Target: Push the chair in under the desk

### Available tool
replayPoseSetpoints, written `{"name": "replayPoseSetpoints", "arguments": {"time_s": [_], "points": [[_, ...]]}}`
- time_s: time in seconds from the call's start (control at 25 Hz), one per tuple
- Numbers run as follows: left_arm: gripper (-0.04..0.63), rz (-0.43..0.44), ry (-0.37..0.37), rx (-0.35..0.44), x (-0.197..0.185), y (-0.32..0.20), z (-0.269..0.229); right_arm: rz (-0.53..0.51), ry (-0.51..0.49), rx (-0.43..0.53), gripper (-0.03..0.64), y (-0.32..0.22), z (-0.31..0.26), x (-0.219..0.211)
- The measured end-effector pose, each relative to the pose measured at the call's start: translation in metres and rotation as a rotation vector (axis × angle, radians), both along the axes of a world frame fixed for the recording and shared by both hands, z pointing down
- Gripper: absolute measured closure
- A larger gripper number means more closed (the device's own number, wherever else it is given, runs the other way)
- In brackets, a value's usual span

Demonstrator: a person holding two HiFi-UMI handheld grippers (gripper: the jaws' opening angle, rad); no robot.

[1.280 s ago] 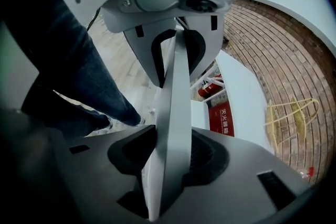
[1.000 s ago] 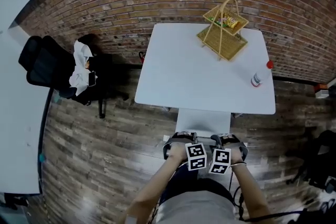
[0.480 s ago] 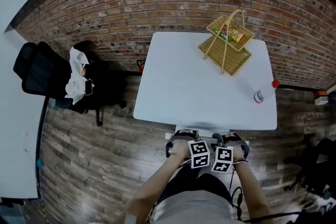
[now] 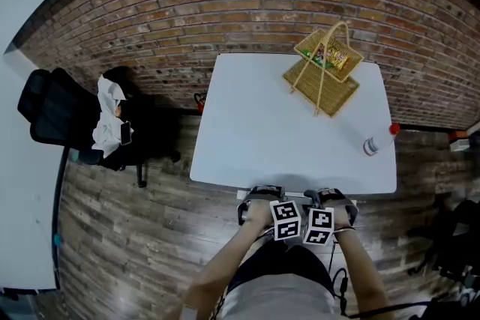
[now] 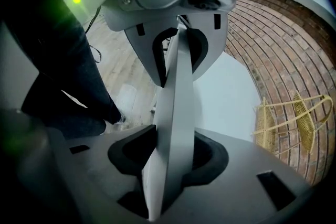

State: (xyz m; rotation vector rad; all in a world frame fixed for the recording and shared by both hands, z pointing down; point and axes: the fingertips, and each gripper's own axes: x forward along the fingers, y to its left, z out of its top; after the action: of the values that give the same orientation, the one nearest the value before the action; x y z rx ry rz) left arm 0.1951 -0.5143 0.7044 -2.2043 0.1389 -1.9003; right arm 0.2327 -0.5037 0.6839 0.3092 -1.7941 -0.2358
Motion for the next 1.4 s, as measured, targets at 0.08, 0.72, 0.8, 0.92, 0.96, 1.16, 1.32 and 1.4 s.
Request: {"name": "replayPoseSetpoints", "arguments": {"time_s": [0.08, 0.72, 0.8, 0.92, 0.96, 1.16, 1.32, 1.4], "points": [[0.471, 0.002, 0.002, 0.006, 0.0, -0.001, -0.001, -0.001, 0.0, 0.003, 0.454, -0.001, -0.001, 0.0], [0.396, -0.096, 0.168, 0.109, 0.002, -0.005, -0.038, 0.128, -0.215, 0.111, 0.371, 0.007, -0.032, -0.009], [0.397, -0.141, 0.198, 0.104, 0.001, -0.004, -0.05, 0.17, -0.301, 0.122, 0.371, 0.004, -0.048, -0.011], [0.397, -0.198, 0.234, 0.107, 0.0, -0.003, -0.068, 0.261, -0.448, 0.149, 0.38, -0.004, -0.078, -0.01], [0.397, -0.216, 0.253, 0.121, -0.001, -0.003, -0.075, 0.292, -0.499, 0.159, 0.391, -0.006, -0.09, -0.009], [0.545, -0.375, 0.529, 0.278, 0.003, -0.014, -0.141, 0.435, -0.745, 0.24, 0.5, -0.012, -0.149, -0.004], [0.575, -0.441, 0.7, 0.339, 0.005, -0.015, -0.188, 0.601, -0.953, 0.307, 0.56, -0.014, -0.186, 0.008], [0.578, -0.5, 0.798, 0.356, 0.005, -0.016, -0.207, 0.684, -1.046, 0.326, 0.574, -0.014, -0.198, 0.015]]}}
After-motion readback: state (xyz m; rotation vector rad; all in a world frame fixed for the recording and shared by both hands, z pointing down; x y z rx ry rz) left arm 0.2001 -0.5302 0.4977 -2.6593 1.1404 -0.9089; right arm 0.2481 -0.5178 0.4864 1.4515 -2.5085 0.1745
